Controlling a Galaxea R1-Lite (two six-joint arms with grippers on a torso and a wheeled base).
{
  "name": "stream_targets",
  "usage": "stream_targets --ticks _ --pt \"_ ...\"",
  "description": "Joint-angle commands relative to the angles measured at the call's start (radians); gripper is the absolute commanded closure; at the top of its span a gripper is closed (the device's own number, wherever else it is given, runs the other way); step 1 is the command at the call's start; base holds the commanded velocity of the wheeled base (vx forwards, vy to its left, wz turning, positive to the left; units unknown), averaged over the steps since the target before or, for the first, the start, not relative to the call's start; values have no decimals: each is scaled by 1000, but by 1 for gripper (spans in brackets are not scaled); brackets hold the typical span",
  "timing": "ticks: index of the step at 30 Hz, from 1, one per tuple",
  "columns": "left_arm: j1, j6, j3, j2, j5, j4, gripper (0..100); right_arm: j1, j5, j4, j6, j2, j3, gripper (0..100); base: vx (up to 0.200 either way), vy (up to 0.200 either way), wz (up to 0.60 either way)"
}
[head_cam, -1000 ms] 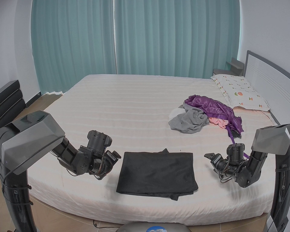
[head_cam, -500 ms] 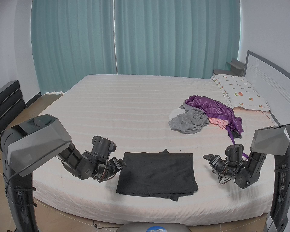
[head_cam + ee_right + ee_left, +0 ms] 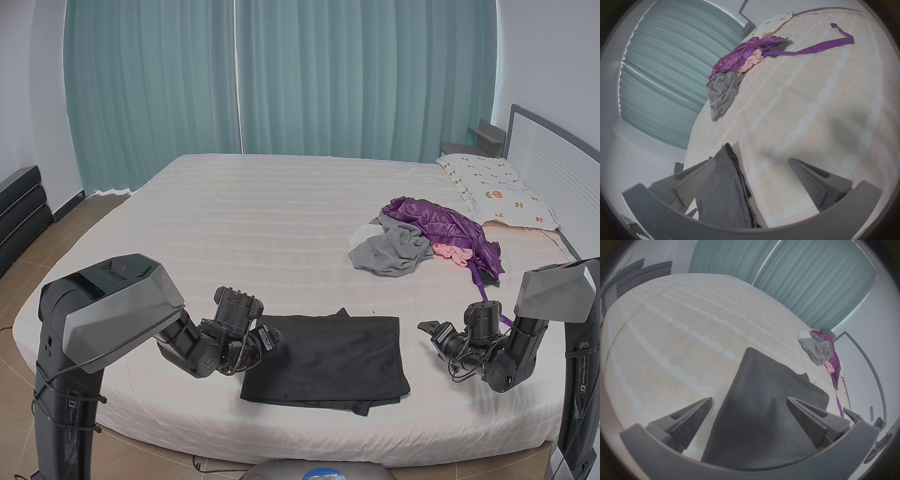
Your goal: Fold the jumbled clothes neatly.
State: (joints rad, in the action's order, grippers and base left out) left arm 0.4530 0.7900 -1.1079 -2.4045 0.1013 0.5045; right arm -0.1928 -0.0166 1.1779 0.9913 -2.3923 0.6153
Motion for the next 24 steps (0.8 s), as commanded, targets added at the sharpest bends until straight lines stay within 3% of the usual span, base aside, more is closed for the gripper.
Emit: stream_targets --ticks 1,5,6,20,24 --pt "4 0 -23 -41 14 5 0 -2 0 0 0 -7 0 0 0 0 0" --pt "10 0 -26 -47 28 3 0 -2 0 0 0 -7 0 0 0 0 0" --pt "10 0 -29 -50 29 3 100 -2 0 0 0 -7 0 0 0 0 0" --pt "10 20 -26 -44 41 0 100 -2 0 2 0 -7 0 0 0 0 0" --pt "12 23 -23 -44 100 0 100 -2 0 2 0 -7 0 0 0 0 0"
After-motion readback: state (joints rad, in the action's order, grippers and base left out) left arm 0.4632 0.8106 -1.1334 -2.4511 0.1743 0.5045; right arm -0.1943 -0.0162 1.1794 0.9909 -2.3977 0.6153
